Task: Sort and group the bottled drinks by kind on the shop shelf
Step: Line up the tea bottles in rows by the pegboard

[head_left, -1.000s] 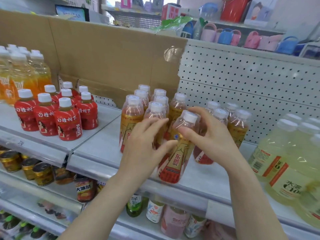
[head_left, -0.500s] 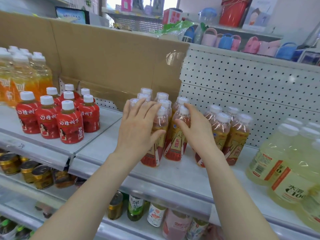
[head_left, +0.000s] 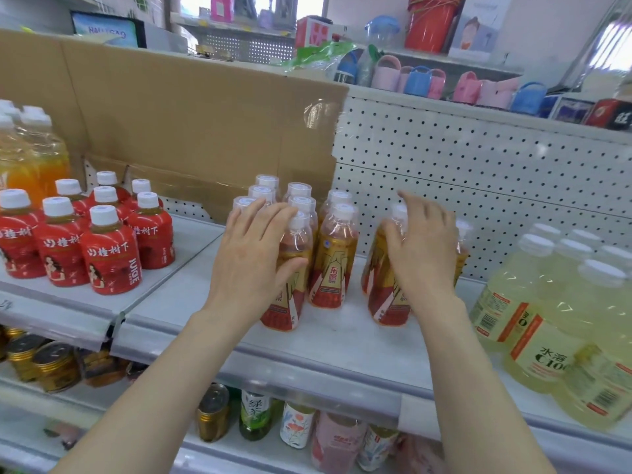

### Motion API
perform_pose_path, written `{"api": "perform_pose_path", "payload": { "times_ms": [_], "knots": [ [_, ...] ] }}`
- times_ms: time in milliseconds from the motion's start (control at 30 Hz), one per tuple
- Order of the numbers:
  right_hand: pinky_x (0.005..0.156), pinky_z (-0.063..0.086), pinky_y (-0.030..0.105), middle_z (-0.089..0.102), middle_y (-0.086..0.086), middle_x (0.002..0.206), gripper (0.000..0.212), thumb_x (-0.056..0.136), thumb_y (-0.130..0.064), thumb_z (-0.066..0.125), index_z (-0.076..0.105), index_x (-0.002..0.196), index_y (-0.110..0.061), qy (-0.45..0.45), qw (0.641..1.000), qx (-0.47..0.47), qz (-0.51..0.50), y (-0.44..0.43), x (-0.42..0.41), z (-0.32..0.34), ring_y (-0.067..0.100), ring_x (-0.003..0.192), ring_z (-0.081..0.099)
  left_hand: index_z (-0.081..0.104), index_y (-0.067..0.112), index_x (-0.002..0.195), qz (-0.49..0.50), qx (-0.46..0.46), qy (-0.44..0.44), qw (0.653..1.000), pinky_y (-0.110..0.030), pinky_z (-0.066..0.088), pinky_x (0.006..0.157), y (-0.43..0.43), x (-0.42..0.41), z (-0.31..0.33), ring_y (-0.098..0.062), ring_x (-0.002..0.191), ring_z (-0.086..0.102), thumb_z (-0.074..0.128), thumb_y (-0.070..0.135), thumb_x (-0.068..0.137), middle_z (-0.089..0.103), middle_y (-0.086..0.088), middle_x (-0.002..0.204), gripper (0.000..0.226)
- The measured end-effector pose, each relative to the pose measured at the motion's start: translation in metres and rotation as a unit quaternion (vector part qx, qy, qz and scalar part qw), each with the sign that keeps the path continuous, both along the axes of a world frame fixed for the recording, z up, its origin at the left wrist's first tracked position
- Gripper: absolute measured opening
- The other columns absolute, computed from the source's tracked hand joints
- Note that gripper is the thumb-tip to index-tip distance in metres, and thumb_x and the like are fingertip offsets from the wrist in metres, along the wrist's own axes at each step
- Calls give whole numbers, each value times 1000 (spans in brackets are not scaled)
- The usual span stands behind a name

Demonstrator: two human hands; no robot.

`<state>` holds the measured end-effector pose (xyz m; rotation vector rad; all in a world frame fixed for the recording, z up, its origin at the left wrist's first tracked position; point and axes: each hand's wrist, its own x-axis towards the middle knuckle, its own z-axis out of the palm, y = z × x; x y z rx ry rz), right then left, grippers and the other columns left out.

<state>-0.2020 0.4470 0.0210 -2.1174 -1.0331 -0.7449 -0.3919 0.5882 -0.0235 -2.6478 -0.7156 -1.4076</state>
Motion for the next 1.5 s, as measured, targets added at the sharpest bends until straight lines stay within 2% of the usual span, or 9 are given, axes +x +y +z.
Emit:
{"api": "perform_pose_path", "payload": {
  "times_ms": [167, 467, 633, 767, 900, 1067, 1200, 1300, 1500],
  "knots": [
    [98, 44, 41, 50, 8, 146, 57, 101, -42, 54, 35, 152, -24, 160, 983, -86, 37, -21, 22, -8, 20, 110, 55, 43, 17, 145, -10, 1, 12, 1000, -53, 25, 119, 0, -2, -2, -28, 146, 30, 72, 42, 82, 46, -2, 149, 73],
    [102, 48, 53, 51, 3, 140, 64, 90, -67, 53, 36, 145, -39, 135, 983, -98, 73, -16, -29, -11, 29, 119, 58, 41, 18, 147, -23, 2, 19, 1000, -51, 21, 121, 5, -5, -2, -27, 147, 28, 74, 42, 82, 44, -2, 150, 76],
    [98, 48, 44, 55, -4, 133, 65, 92, -60, 59, 35, 149, -40, 156, 975, -72, 141, 5, -53, -13, 19, 114, 58, 44, 18, 145, -32, 4, 7, 999, -51, 22, 120, 8, -6, -3, -29, 147, 28, 77, 38, 80, 45, -1, 149, 75],
    [80, 46, 31, 59, -9, 101, 59, 97, -45, 57, 30, 150, -43, 212, 952, -75, 209, -1, -54, -13, 7, 84, 56, 45, 17, 145, -46, -4, -2, 999, -55, 23, 120, 10, -7, -5, -32, 152, 15, 75, 39, 81, 44, 0, 149, 74],
    [92, 49, 37, 61, -9, 115, 59, 93, -51, 64, 39, 145, -39, 170, 971, -26, 168, 5, -59, -18, 14, 102, 60, 45, 18, 145, -61, -15, 1, 998, -57, 25, 118, 13, -5, -5, -33, 151, 18, 76, 38, 80, 45, 0, 149, 75],
    [92, 47, 36, 54, -7, 128, 63, 90, -56, 65, 37, 144, -40, 137, 977, -15, 163, 11, -61, -26, 3, 95, 55, 45, 19, 145, -74, -13, 3, 997, -53, 26, 119, 20, -9, -4, -30, 148, 23, 77, 38, 80, 45, 2, 149, 75],
    [106, 43, 39, 32, -7, 153, 71, 91, -55, 64, 25, 149, -45, 160, 968, 2, 195, 14, -58, -35, 10, 135, 41, 46, 19, 145, -78, -4, -1, 997, -46, 27, 119, 22, -10, -3, -29, 146, 27, 76, 40, 79, 45, 2, 148, 76],
    [100, 39, 31, 34, -13, 155, 70, 96, -47, 62, 19, 152, -42, 175, 961, 11, 214, 22, -65, -37, -2, 126, 37, 45, 19, 145, -79, 0, 2, 997, -47, 28, 118, 23, -10, -4, -29, 145, 28, 77, 40, 78, 45, 2, 148, 77],
    [89, 34, 25, 33, -4, 155, 71, 97, -50, 59, 17, 153, -40, 165, 964, -4, 208, 23, -69, -36, 10, 123, 46, 46, 18, 144, -83, -4, 0, 997, -43, 26, 119, 26, -13, -2, -29, 145, 28, 79, 38, 77, 46, 1, 148, 77]
  ]
}}
